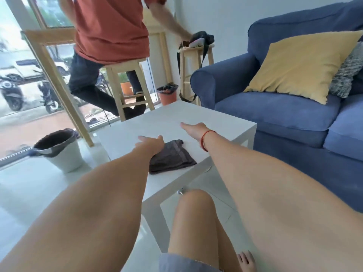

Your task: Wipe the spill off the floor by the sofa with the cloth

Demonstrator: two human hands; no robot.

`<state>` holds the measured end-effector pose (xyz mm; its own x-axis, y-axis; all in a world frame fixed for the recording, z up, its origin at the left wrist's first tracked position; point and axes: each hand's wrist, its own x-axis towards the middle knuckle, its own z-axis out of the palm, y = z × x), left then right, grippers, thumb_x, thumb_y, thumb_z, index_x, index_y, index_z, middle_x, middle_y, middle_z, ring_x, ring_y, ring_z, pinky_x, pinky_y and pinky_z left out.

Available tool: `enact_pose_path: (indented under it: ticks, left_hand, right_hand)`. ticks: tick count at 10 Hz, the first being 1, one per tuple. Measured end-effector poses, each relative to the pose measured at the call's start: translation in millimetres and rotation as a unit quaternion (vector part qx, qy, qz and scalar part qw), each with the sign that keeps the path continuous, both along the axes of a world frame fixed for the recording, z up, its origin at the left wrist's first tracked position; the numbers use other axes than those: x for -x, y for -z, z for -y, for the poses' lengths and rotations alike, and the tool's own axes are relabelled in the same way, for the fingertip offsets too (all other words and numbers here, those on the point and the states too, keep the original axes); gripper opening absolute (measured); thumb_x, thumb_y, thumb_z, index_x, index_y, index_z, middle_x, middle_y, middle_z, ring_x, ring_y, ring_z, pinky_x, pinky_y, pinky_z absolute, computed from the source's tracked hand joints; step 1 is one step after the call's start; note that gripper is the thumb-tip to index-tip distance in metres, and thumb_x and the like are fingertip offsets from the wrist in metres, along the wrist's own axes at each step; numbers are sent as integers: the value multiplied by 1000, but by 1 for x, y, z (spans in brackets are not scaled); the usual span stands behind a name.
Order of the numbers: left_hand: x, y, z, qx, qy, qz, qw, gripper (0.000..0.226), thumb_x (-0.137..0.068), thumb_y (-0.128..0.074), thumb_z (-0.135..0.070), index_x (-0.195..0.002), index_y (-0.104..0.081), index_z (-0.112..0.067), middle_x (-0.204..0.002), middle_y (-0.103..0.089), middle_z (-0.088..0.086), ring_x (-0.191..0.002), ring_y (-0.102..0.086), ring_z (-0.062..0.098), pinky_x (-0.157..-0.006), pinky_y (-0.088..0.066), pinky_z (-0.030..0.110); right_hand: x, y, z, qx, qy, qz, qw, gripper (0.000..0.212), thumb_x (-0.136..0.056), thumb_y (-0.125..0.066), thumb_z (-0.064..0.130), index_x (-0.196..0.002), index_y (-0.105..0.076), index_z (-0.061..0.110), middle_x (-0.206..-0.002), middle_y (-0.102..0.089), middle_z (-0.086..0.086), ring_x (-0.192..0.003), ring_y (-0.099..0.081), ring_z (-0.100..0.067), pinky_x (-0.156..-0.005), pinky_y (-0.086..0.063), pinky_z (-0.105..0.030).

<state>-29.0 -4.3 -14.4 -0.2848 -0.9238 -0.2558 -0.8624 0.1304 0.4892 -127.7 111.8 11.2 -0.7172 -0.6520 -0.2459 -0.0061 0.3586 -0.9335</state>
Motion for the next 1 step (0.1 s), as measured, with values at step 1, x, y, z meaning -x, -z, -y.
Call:
enact_pose_path:
  ticks: [1]
  left_hand:
    - [-4, 11, 0, 82, 33, 16, 996, 81, -95, -28, -57, -154, 4, -12, -160, -2, 19, -149, -3, 34, -119, -11, 51]
  right_hand:
    - [17, -21, -9, 170, 46, -50, 983, 35, -90, -57, 46, -106, -59, 15, -96, -62, -5, -96, -56, -27, -85, -44, -34]
